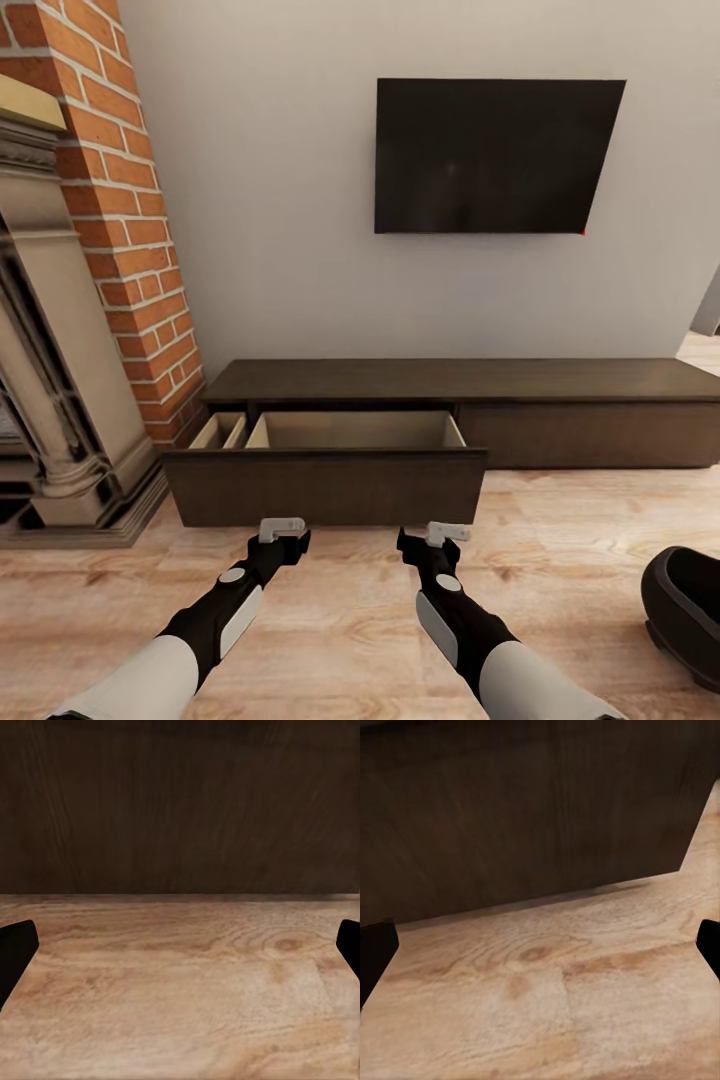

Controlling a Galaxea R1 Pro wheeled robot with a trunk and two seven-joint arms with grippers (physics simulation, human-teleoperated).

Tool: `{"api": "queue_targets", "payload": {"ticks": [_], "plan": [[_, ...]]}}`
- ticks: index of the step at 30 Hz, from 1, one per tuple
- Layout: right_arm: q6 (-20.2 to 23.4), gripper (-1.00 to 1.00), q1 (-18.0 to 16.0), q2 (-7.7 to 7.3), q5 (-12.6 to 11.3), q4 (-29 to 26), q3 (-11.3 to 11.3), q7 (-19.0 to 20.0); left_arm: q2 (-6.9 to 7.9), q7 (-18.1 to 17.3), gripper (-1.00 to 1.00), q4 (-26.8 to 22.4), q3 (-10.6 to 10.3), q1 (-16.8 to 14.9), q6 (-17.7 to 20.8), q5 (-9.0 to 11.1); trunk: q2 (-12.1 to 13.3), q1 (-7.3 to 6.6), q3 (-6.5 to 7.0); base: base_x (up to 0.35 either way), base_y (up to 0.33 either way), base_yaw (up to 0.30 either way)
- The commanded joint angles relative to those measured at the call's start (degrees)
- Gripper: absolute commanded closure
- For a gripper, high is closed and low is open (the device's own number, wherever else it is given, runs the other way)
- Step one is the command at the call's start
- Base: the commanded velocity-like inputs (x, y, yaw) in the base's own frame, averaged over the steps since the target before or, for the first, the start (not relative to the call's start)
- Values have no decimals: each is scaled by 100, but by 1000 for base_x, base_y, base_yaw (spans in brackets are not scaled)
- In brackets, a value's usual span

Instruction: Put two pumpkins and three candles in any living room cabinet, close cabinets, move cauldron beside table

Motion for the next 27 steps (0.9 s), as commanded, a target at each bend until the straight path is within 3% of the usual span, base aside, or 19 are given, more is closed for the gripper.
{"api": "queue_targets", "payload": {"ticks": [1,15,27], "plan": [[-32,-100,-5,-4,-59,5,48,-33,4,-4,-100,10,-39,-6,-27,60,-2,1,-5,223,0,0],[-39,-100,-5,-4,-52,3,55,-16,3,-37,-100,-7,-53,-10,6,48,-2,1,-5,301,2,0],[-39,-100,-5,4,-54,10,65,-8,-5,-6,-100,-40,-161,-14,459,56,-2,1,-5,57,2,0]]}}
